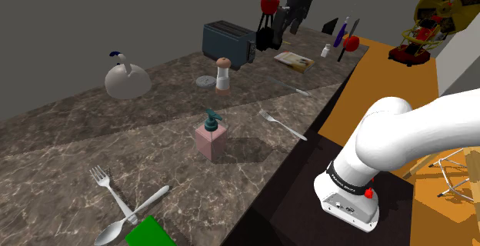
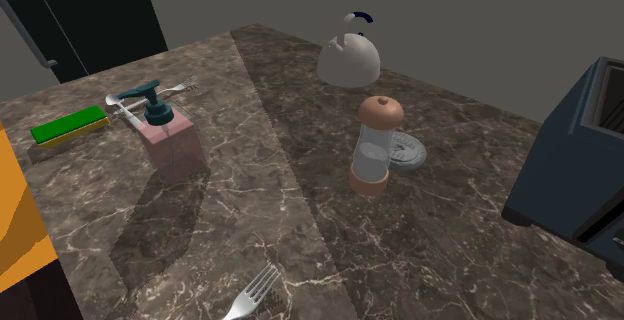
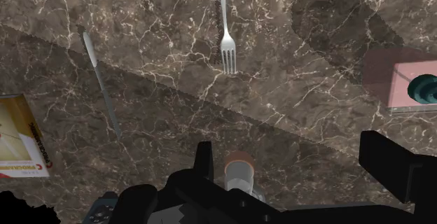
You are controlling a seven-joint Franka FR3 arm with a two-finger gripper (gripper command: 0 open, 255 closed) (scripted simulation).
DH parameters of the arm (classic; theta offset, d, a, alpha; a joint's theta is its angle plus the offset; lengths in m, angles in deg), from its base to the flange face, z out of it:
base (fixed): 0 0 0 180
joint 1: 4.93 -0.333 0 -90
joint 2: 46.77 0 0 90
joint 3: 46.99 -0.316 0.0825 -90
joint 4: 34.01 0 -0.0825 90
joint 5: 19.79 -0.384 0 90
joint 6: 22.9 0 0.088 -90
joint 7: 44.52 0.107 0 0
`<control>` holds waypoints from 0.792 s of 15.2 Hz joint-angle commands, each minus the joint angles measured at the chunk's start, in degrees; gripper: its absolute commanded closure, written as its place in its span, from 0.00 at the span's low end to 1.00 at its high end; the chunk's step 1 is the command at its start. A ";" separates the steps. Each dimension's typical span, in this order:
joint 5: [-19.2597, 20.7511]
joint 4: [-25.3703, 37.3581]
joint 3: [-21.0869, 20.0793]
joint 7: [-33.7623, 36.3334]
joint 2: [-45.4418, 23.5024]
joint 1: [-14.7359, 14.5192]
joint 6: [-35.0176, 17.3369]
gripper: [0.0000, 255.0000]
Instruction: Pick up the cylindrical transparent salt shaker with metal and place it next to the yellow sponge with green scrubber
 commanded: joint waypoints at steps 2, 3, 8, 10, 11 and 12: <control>-0.02 0.35 0.39 -0.16 -1.93 0.08 -1.47 0.00; -0.05 0.78 0.77 -0.33 -3.90 0.15 -2.89 0.00; -0.57 4.06 2.61 -1.37 -14.18 0.37 -9.29 0.00; -0.96 5.89 3.29 -1.88 -18.44 0.41 -11.47 0.00; -1.21 6.92 3.61 -2.17 -20.60 0.44 -12.47 0.00; -1.48 8.02 3.93 -2.47 -22.77 0.45 -13.41 0.00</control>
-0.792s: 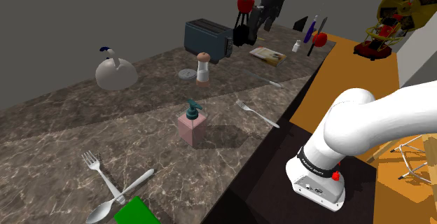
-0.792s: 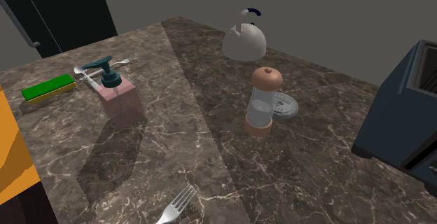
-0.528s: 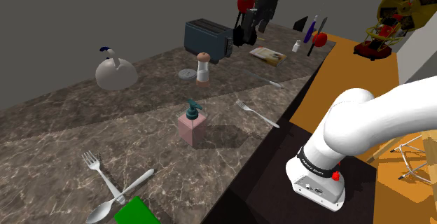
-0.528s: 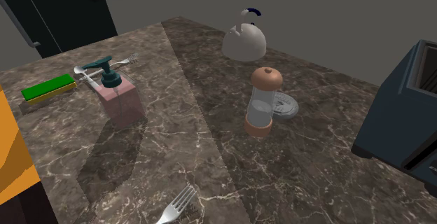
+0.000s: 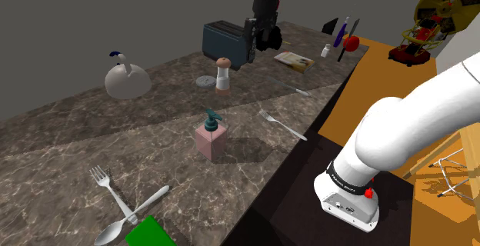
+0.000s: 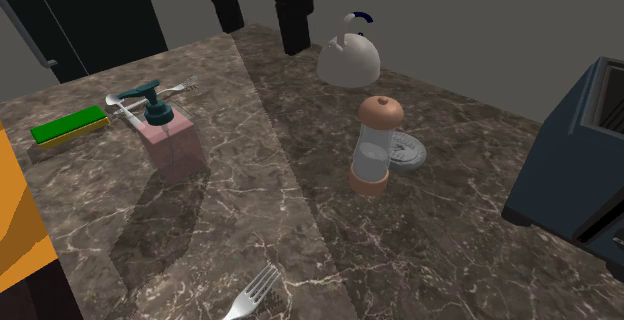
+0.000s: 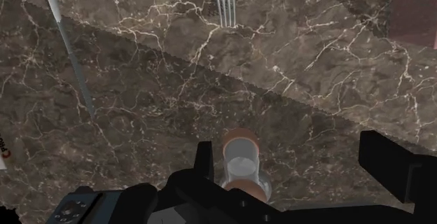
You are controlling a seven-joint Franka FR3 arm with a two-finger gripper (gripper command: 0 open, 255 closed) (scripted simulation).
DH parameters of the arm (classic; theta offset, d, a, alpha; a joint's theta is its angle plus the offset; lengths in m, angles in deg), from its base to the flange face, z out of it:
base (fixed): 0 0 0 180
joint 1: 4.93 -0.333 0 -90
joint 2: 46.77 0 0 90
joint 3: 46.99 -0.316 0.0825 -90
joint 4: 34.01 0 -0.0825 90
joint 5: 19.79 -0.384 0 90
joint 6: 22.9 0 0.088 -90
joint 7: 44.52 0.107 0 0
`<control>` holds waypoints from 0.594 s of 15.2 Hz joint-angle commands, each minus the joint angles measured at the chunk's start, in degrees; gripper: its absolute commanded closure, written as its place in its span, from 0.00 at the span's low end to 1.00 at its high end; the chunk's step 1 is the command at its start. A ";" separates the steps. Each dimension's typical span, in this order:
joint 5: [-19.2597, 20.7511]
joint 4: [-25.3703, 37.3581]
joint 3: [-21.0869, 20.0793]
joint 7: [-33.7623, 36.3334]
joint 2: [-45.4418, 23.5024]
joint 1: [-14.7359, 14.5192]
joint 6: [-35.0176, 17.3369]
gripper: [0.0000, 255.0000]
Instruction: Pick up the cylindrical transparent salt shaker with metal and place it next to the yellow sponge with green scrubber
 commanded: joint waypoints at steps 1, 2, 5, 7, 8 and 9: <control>-0.61 2.74 0.53 -0.49 -4.68 -0.04 -1.72 0.00; -0.95 3.99 0.82 -0.82 -6.88 -0.02 -2.53 0.00; -2.15 8.18 1.61 -1.90 -13.55 0.07 -4.56 0.00; -3.09 11.35 2.03 -2.68 -18.04 0.20 -5.58 0.00; -3.59 13.05 2.21 -3.08 -20.31 0.30 -5.97 0.00; -4.11 14.83 2.35 -3.48 -22.59 0.41 -6.30 0.00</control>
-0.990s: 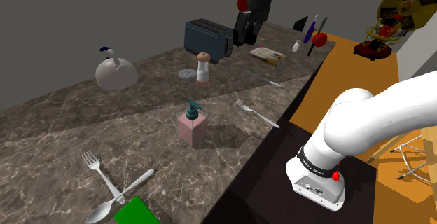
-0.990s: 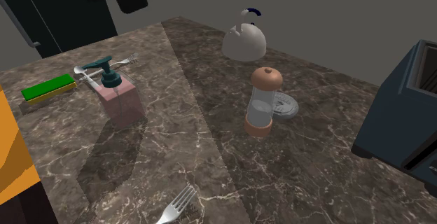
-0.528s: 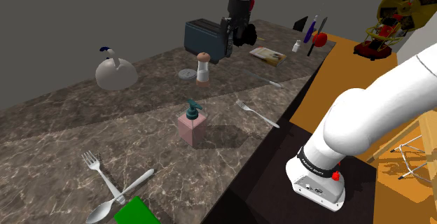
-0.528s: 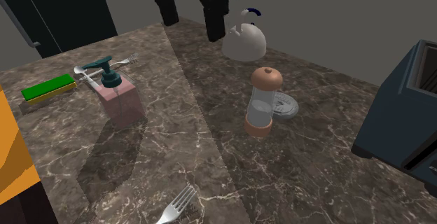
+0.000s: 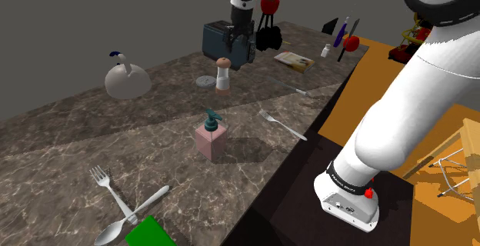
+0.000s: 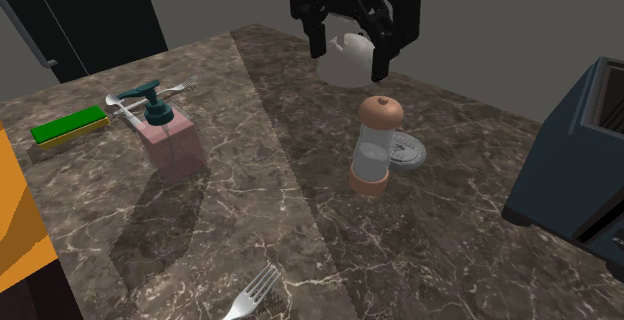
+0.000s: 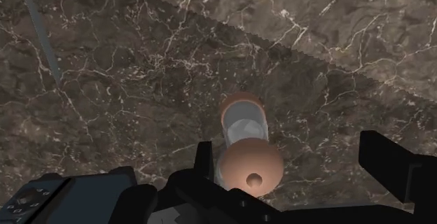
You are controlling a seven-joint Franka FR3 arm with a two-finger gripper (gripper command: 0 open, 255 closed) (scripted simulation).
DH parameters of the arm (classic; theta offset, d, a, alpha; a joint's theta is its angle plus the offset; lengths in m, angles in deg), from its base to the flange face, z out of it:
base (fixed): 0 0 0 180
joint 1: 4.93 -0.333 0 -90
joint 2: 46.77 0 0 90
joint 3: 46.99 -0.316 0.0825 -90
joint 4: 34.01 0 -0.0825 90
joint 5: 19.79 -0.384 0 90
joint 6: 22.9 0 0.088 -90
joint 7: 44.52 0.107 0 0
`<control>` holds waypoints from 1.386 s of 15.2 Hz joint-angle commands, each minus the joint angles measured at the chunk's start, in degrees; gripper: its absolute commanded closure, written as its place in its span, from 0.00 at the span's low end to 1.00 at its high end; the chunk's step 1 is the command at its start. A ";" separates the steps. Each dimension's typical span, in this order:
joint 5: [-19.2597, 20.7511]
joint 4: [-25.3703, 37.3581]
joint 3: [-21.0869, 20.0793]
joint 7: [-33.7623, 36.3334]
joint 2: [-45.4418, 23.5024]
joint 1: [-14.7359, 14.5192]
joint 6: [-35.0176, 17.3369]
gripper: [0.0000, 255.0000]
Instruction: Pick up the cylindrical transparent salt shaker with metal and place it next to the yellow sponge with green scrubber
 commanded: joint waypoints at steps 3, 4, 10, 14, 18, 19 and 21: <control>-2.13 7.19 0.40 -1.44 -9.03 0.48 -1.15 0.00; -2.68 9.33 0.44 -1.82 -11.38 0.68 -1.17 0.00; -4.79 17.88 0.28 -3.12 -21.30 1.68 -1.78 0.00; -4.95 16.39 0.21 -3.23 -22.42 1.69 -4.38 0.00; -5.02 15.87 0.18 -3.27 -22.90 1.70 -5.39 0.00; -5.02 15.87 0.18 -3.27 -22.90 1.70 -5.39 0.00; -5.02 15.87 0.18 -3.27 -22.90 1.70 -5.39 0.00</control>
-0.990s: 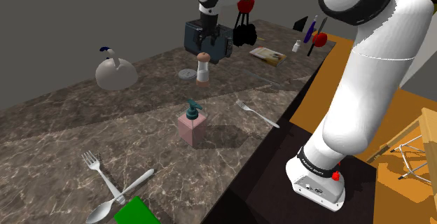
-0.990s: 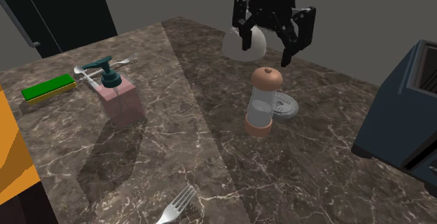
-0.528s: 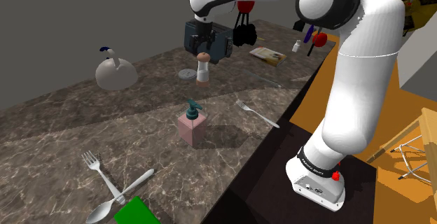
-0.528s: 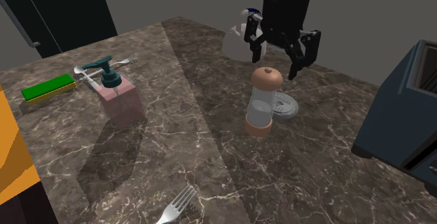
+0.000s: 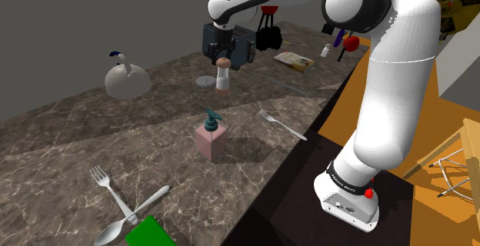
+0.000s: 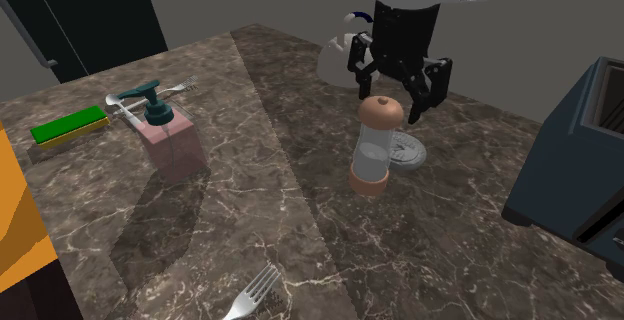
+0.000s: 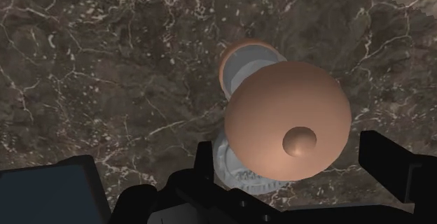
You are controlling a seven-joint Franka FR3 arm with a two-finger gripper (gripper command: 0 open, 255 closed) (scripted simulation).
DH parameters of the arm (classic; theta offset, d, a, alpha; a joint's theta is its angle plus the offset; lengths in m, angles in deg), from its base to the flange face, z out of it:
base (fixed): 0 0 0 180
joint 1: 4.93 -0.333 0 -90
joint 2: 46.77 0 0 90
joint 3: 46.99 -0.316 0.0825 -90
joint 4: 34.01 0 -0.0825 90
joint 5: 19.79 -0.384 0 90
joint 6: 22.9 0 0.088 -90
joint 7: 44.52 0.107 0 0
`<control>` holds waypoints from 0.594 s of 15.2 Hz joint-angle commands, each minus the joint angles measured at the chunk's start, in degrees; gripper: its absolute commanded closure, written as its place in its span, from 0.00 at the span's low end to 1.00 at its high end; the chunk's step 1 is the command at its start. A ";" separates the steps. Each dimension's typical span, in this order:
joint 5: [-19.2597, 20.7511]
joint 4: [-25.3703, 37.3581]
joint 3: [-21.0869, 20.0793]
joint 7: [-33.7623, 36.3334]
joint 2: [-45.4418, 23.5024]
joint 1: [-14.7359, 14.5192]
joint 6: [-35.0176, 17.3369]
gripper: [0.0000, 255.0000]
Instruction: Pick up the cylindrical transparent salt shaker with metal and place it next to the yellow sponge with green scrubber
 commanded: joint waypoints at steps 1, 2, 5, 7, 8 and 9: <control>0.00 -0.02 0.00 0.00 0.00 0.00 -0.02 0.00; 0.00 -0.01 0.00 0.00 0.00 0.00 -0.01 0.00; 0.00 -0.01 0.00 0.00 0.00 0.00 -0.01 1.00; 0.00 0.00 0.00 0.00 -0.01 0.00 -0.02 1.00; 0.00 -0.01 0.00 0.00 -0.02 0.00 -0.03 1.00; 0.00 -0.03 0.00 0.00 0.01 0.00 -0.02 1.00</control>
